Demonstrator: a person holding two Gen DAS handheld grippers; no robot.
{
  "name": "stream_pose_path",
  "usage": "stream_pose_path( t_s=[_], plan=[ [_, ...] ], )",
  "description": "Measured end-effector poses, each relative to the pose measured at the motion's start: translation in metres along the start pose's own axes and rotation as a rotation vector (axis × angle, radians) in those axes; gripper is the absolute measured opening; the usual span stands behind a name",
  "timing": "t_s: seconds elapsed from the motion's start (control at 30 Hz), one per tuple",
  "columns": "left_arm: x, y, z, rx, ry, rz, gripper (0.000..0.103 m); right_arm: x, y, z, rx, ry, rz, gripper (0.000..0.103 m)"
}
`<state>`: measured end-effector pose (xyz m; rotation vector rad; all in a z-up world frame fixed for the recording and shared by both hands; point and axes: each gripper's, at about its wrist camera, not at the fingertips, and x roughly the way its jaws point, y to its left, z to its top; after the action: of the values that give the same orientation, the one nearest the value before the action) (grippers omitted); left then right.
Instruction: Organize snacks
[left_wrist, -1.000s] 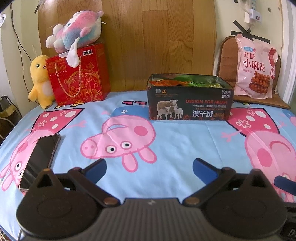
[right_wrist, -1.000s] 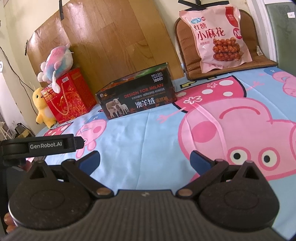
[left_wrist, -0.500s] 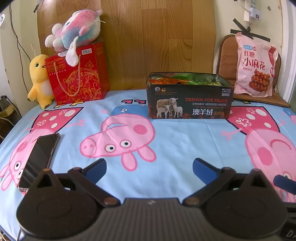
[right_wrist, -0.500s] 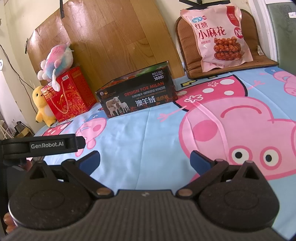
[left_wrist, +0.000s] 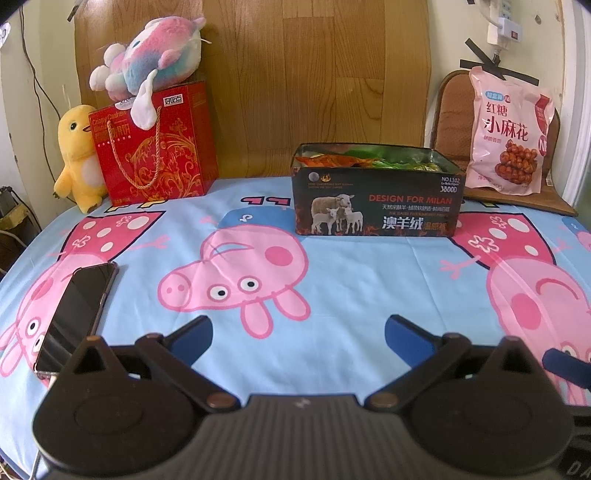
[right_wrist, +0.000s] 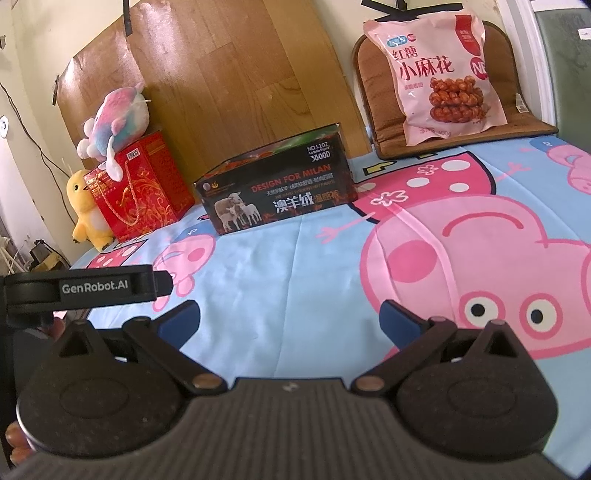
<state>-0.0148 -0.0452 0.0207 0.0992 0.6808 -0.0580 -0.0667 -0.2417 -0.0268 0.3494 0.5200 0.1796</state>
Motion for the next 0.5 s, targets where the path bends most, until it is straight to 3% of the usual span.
stream_pose_path(
  t_s=[0.5],
  plan=[
    [0.0003, 0.001, 0.0, 0.002, 0.003, -0.004, 0.103, 0.0001, 0.0001, -0.0003, -0.001, 0.0, 0.001, 0.103]
  ],
)
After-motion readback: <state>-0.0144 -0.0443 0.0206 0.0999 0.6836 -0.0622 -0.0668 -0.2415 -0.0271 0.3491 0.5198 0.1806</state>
